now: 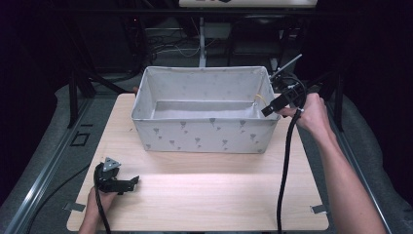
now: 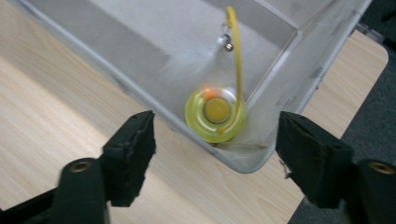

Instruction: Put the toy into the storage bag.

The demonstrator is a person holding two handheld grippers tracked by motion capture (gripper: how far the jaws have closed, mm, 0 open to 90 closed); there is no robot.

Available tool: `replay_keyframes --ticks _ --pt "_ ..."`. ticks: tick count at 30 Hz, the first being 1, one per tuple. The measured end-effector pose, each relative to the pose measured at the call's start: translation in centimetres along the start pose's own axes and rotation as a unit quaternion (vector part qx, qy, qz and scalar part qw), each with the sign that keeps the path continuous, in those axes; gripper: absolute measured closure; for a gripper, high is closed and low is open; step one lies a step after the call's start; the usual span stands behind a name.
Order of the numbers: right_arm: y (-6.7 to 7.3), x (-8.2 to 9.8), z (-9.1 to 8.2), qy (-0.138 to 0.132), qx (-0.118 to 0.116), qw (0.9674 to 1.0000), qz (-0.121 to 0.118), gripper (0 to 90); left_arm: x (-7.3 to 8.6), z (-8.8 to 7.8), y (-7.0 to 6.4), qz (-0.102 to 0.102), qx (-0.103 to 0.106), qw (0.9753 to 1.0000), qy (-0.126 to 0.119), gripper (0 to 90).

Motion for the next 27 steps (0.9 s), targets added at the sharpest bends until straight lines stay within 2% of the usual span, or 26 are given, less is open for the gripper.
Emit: replay_keyframes --ticks 5,12,14,20,27 --pt "1.9 0.0 -1.0 -0.022 -0.01 0.9995 -0.02 15.4 0.0 0.0 0.0 0.0 0.0 1.0 0.0 0.0" --pt "4.5 0.7 -1.4 -0.045 -0.014 0.9979 -0.044 6.8 0.0 0.0 0.0 0.001 0.0 1.0 -0.001 0.0" --pt "5.0 1.0 -1.4 -0.042 -0.013 0.9976 -0.053 4.4 0.0 0.0 0.0 0.001 0.0 1.0 -0.001 0.0" --pt "6.6 2.2 -0.5 -0.052 -0.019 0.9961 -0.069 0.0 0.0 0.0 0.0 0.0 0.0 1.0 0.0 0.0" --pt "8.1 4.1 1.6 -0.061 -0.03 0.9944 -0.081 0.0 0.0 0.0 0.0 0.0 0.0 1.0 -0.001 0.0"
Point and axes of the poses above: each handheld gripper's, and its own axes: z roughly forward along the jaws, x roughly out of its underside, y roughly to its left, the point moved 10 cm from there along z, roughly forward along the jaws, and after that the axes turned 1 degree about y, right-handed, at the moved point
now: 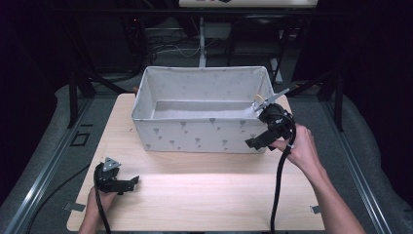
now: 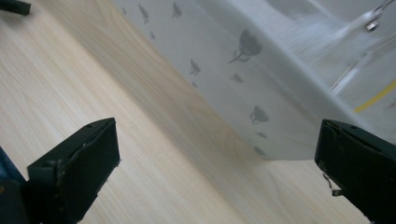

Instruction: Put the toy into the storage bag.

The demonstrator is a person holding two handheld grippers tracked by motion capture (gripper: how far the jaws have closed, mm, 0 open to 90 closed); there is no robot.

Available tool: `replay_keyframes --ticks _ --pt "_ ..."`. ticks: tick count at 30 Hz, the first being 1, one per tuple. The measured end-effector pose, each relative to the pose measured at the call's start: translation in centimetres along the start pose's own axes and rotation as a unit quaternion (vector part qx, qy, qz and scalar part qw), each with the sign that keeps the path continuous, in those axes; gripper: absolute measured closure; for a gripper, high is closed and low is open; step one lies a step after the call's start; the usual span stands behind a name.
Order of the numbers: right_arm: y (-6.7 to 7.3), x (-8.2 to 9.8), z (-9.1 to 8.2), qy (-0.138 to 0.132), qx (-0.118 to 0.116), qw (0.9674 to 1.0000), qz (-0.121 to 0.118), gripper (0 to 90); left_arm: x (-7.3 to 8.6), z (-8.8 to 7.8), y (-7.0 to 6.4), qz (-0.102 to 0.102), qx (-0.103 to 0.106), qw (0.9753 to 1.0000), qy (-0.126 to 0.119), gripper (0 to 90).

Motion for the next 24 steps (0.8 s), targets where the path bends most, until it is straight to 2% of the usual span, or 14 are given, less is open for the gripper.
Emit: replay_keyframes --ticks 11,14,17,18,19,24 --pt "2.5 5.0 4.5 0.022 -0.024 0.9994 -0.008 0.0 0.0 0.0 0.0 -0.001 0.0 1.0 -0.001 0.0" --pt "3.4 7.4 6.3 0.044 -0.037 0.9984 -0.007 0.0 0.0 0.0 0.0 -0.001 -0.001 1.0 0.0 0.0" --pt "4.0 9.2 8.0 0.056 -0.05 0.9972 -0.002 0.0 0.0 0.0 0.0 -0.001 0.0 1.0 0.0 0.0" --pt "4.0 9.2 8.0 0.056 -0.05 0.9972 -0.002 0.0 0.0 0.0 0.0 -0.001 0.0 1.0 0.0 0.0" --pt "4.4 10.2 9.0 0.069 -0.054 0.9961 -0.008 0.0 0.0 0.0 0.0 -0.001 -0.001 1.0 -0.001 0.0" --pt "5.1 11.4 10.6 0.07 -0.061 0.9956 -0.005 0.0 0.0 0.0 0.0 -0.001 -0.001 1.0 -0.001 0.0"
Point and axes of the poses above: each handheld gripper's, and its own axes: z roughly forward along the jaws, x roughly out of its underside, y roughly to its left, the point moved 10 cm from there along z, roughly forward along the jaws, and after that the axes turned 1 degree about y, right-handed, at the moved point
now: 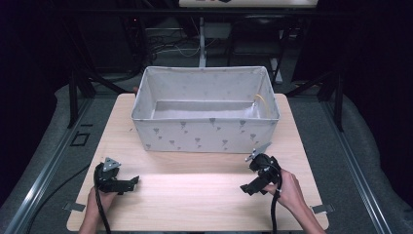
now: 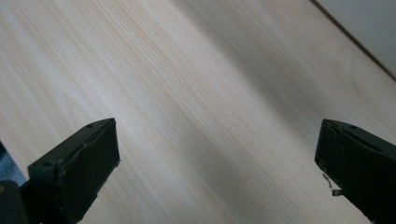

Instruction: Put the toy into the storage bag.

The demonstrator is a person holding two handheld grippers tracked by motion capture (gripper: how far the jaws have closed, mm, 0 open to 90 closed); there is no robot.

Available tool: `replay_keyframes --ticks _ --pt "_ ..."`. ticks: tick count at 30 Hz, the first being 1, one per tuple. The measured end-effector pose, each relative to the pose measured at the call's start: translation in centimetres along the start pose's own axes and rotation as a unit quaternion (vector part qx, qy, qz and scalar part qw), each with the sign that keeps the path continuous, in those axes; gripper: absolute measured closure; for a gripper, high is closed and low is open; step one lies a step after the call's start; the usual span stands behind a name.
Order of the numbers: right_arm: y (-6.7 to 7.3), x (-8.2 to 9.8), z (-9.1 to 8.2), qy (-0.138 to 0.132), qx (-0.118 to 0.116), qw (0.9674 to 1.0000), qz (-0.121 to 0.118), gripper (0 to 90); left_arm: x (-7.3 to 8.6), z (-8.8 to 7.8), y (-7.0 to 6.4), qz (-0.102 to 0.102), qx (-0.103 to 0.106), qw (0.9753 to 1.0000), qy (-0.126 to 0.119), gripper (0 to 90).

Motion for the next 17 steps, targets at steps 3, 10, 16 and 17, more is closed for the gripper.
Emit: replay_keyframes --ticks 3,10,16,17 --pt "-0.1 0.9 1.9 -0.02 -0.006 0.9996 0.021 0.0 0.0 0.0 0.0 0.0 0.0 1.0 0.0 0.0" --pt "0.0 2.8 4.0 -0.009 0.016 0.9998 0.009 0.0 0.0 0.0 0.0 0.0 0.0 1.0 0.0 0.0" --pt "0.3 3.0 3.9 -0.014 0.017 0.9997 0.006 0.0 0.0 0.0 0.0 -0.001 -0.001 1.0 -0.001 0.0" --pt "0.4 3.0 4.0 -0.018 0.021 0.9996 0.001 0.0 0.0 0.0 0.0 -0.001 -0.001 1.0 -0.001 0.0"
Point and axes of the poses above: each handheld gripper's, and its own axes: z roughly forward along the jaws, x roughly out of its underside, y roughly to its left, the point moved 10 cm from there along z, roughly forward along the jaws, and after that the axes turned 1 degree about y, right-handed, at the moved point
